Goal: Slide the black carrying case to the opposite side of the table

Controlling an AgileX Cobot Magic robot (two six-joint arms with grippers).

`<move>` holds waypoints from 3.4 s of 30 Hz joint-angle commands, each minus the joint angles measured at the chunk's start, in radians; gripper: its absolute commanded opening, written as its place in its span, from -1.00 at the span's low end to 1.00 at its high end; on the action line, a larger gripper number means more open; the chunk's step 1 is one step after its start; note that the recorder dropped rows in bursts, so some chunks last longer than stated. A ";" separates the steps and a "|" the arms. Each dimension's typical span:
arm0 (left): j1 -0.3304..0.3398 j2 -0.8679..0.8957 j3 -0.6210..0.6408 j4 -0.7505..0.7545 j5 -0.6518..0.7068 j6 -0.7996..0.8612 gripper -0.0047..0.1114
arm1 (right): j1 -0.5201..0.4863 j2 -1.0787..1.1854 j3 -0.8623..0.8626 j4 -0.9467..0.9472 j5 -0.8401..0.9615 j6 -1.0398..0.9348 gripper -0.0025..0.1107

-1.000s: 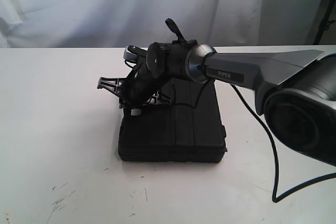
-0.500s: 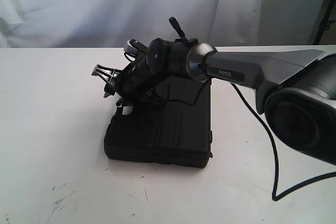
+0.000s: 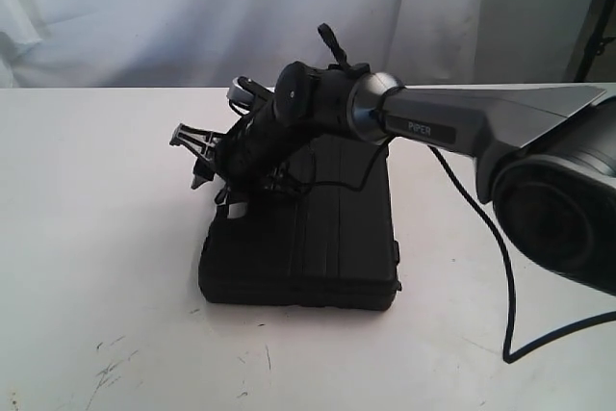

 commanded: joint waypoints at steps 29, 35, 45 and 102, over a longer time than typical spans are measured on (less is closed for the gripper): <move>0.003 -0.004 0.005 0.000 -0.005 -0.001 -0.92 | -0.046 -0.286 0.017 -0.402 0.137 -0.214 -0.96; 0.003 -0.004 0.005 0.000 -0.005 -0.001 -0.92 | -0.046 -0.419 0.140 -0.501 0.040 -0.184 -0.96; 0.003 -0.004 0.005 0.000 -0.005 -0.001 -0.92 | -0.053 -0.710 0.524 -0.501 -0.238 -0.172 -0.96; 0.003 -0.004 0.005 0.000 -0.005 -0.001 -0.92 | -0.580 -1.823 1.375 -1.119 -0.266 0.266 -0.96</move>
